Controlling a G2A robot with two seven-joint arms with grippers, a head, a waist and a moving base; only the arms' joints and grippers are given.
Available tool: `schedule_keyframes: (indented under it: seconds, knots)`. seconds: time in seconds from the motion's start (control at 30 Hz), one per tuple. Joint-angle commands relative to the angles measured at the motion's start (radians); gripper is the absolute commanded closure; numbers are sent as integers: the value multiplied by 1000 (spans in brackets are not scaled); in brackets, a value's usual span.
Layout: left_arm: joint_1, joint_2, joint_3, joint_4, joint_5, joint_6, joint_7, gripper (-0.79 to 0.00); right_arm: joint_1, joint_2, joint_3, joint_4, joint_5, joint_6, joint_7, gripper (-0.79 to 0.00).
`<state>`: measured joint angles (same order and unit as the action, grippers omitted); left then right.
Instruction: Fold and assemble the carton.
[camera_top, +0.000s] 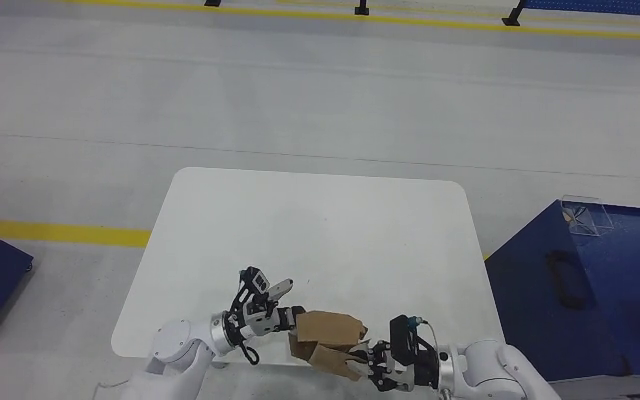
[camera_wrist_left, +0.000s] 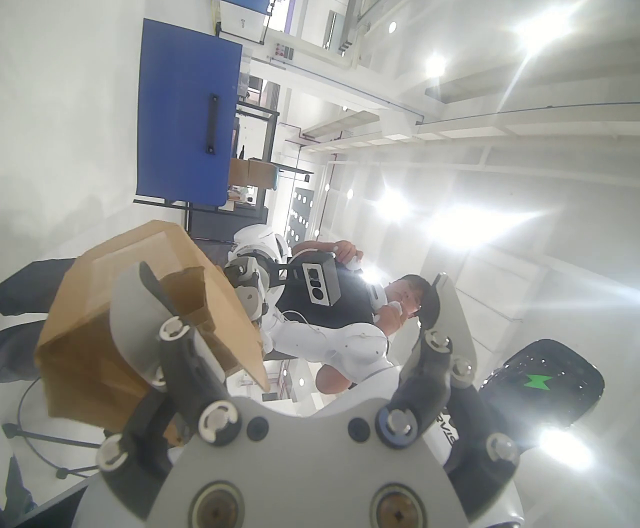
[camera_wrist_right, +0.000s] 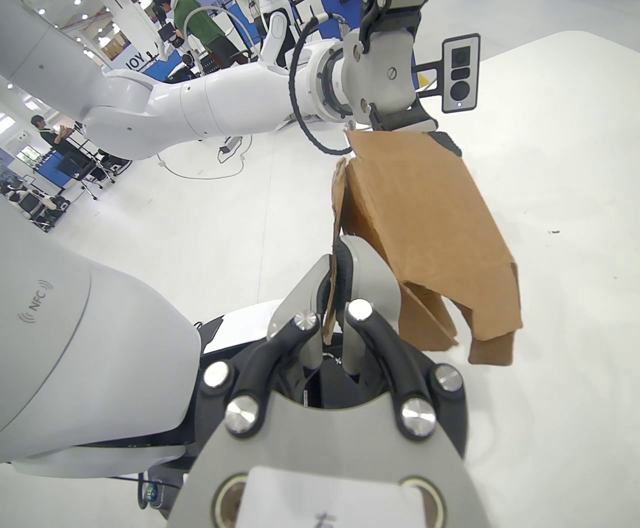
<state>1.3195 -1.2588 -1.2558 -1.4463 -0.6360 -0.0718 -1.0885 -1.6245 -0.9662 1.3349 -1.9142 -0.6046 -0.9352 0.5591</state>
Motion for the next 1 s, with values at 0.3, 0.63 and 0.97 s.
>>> schedule_keyframes:
  seconds: [0.3, 0.63, 0.97]
  knots:
    - [64, 27, -122, -128, 224, -165, 155, -785, 55, 15, -39, 83, 366, 39, 92, 0]
    - [358, 83, -320, -644, 972, -101, 182, -785, 211, 48, -102, 187, 892, 178, 504, 0]
    - [331, 98, -248, -702, 1166, -4, 78, -785, 259, 69, -140, 185, 980, 249, 575, 0]
